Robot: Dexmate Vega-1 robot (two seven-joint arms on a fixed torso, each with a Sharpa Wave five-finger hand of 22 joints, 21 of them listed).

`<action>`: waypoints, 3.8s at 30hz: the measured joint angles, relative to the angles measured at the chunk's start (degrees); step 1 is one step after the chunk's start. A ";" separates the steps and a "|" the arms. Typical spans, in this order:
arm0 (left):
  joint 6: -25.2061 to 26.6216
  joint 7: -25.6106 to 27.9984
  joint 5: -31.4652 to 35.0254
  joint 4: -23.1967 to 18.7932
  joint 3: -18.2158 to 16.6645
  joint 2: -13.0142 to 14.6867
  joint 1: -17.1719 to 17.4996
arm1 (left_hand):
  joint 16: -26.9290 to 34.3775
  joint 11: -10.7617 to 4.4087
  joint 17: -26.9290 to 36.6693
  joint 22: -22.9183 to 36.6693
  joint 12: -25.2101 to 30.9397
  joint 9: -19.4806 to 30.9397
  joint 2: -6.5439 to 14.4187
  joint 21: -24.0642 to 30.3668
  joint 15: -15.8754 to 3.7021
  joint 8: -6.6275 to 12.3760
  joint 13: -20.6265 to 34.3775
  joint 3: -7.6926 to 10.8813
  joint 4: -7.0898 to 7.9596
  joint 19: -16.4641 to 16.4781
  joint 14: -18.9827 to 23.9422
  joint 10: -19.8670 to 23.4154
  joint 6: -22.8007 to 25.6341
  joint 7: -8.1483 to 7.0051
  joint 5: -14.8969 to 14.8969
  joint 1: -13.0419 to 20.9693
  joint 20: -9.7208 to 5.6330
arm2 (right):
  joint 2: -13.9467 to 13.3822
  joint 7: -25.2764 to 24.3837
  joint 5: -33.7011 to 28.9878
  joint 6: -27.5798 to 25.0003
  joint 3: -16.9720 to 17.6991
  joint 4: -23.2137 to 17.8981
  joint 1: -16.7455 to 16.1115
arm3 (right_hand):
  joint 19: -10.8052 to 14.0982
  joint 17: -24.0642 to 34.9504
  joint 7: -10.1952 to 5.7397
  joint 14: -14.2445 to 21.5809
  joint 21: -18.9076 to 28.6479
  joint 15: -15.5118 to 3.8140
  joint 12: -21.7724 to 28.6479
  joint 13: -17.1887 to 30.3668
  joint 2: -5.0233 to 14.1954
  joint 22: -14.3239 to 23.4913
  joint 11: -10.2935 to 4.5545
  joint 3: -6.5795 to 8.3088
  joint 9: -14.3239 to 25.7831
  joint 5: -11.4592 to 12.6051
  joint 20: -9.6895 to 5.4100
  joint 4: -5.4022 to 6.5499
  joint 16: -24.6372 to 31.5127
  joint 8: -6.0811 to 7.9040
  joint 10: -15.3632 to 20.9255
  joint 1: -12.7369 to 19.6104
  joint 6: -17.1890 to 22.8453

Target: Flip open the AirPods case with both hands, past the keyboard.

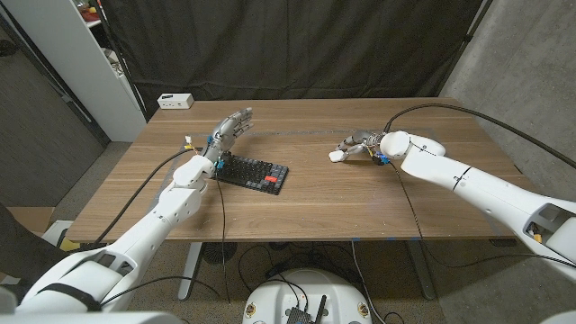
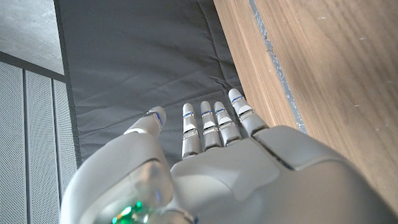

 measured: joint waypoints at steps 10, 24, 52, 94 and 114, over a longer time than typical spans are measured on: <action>1.14 -1.58 0.51 0.03 0.92 0.73 -1.58 | -0.72 -0.04 -0.29 0.00 -0.30 0.00 -1.34 -1.22 0.85 0.00 0.00 0.63 -3.06 -2.37 -3.12 -1.09 1.04 1.04 0.00 1.35 0.50 | -0.55 -1.04 -0.34 2.91 1.07 -0.69 -0.80 | 1.21 0.01 -0.44 1.05 0.18 0.18 0.00 0.00 1.10 -0.09 0.76 -0.21 0.00 -0.44 -0.61 0.21 0.27 0.94 1.36 0.13 0.44; 9.14 -1.25 2.48 -6.66 2.91 4.23 -3.46 | -0.94 0.77 -0.12 0.00 -1.78 0.28 -4.25 -2.87 2.90 0.77 -0.01 -1.42 -7.75 -7.79 -10.48 -6.46 4.93 3.47 0.22 2.74 1.44 | -1.66 -0.75 -3.01 6.75 2.31 -3.39 -0.25 | 1.52 0.01 2.12 1.70 0.22 -0.09 0.00 0.01 1.35 -0.01 1.07 -0.28 2.64 -0.42 -0.32 0.62 0.26 1.27 1.67 -0.63 2.73; 15.08 -1.07 4.50 -10.98 4.60 5.86 -4.82 | -0.94 1.00 -0.13 -0.14 -1.78 0.54 -4.92 -2.87 3.07 0.76 -0.14 -2.30 -8.63 -8.91 -11.88 -7.41 5.32 3.87 0.22 2.51 1.33 | -3.90 16.04 -11.18 8.21 -2.20 -4.29 5.20 | -3.62 0.16 1.63 -4.45 -0.45 0.11 -3.97 0.02 1.72 -0.02 -1.51 1.16 -1.16 1.38 -0.94 -0.67 -1.36 -7.84 -12.21 7.43 -15.64; 15.49 -1.48 4.67 -11.19 4.94 5.89 -4.71 | -0.62 1.08 -0.14 0.02 -1.77 0.80 -4.61 -2.87 2.61 0.20 -0.14 -2.78 -9.10 -9.82 -13.05 -8.58 4.71 3.26 0.22 2.82 1.65 | -0.54 9.78 -11.78 16.70 0.34 2.93 0.41 | 1.43 0.14 -2.67 0.94 0.06 0.07 0.00 0.43 1.28 -0.02 -1.90 -1.74 3.34 -0.99 -1.50 1.23 0.69 0.68 -0.69 8.33 -1.38; 25.05 -3.33 5.68 -13.95 7.73 7.69 -8.38 | -0.90 2.96 -0.14 -0.14 -2.23 0.79 -5.00 -2.87 4.87 0.78 -0.68 -4.29 -9.34 -12.75 -17.99 -12.03 8.22 6.75 0.22 2.43 1.90 | -1.16 7.54 -12.18 16.29 2.31 -0.69 0.95 | 2.46 0.43 -2.97 1.70 -0.05 -0.10 0.00 0.69 1.28 0.09 -1.36 -2.27 4.18 -1.12 -1.26 1.13 0.69 1.12 -0.15 7.73 -1.08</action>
